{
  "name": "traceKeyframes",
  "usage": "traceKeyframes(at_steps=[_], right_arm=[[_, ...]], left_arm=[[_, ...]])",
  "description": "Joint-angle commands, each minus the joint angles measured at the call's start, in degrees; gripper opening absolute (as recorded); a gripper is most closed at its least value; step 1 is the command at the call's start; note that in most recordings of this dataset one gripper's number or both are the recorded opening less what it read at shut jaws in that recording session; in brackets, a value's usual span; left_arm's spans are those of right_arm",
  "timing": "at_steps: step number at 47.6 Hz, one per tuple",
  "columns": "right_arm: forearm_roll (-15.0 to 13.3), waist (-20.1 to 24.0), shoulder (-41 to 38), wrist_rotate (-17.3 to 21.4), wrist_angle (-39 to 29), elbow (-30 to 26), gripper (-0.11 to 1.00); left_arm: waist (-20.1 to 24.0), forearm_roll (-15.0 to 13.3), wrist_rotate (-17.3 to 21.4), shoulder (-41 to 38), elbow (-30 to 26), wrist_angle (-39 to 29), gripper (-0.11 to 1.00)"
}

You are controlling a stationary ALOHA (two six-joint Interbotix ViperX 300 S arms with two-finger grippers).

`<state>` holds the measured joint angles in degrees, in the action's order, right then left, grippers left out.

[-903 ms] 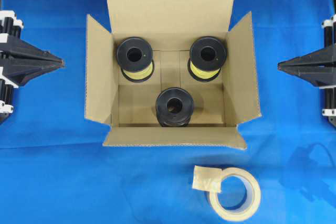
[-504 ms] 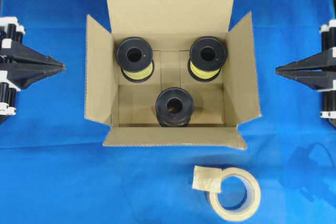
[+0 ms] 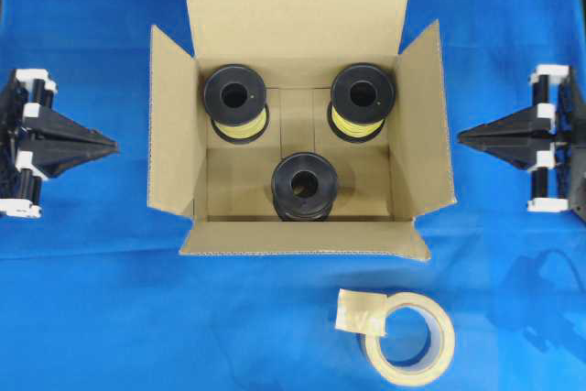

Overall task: Close the cardboard box.
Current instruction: 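Move both grippers inward toward the side flaps of the box, then push the left and right side flaps inward with both grippers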

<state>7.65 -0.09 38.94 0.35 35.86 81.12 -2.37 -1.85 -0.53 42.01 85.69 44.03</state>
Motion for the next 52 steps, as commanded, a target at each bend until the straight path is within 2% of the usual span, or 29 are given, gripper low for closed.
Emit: traceKeyframes(at_steps=[1,12,33,43,52], right_arm=[[0.18,-0.09,-2.64,0.09,3.25,-0.7,0.0],[0.44,-0.09,-3.52,0.09,4.75,-1.76,0.0],[0.18,-0.26,-16.44,-0.97,4.75,-12.57,0.0],[0.09,-0.7,-22.15,-1.49,4.31,-18.11,0.0],[0.09,-0.79,-25.58,-1.41,2.64,-21.27,0.0]], left_arm=[[-0.35,-0.26,-0.09,-2.55,-0.44,2.55,0.0],[-0.26,-0.62,-0.26,-6.15,-2.11,4.66,0.0],[3.52,-0.53,1.05,-25.84,-16.79,5.98,0.0],[4.66,-0.53,1.14,-31.38,-23.38,5.01,0.0],[5.19,-0.53,1.14,-33.13,-26.28,2.64,0.0]])
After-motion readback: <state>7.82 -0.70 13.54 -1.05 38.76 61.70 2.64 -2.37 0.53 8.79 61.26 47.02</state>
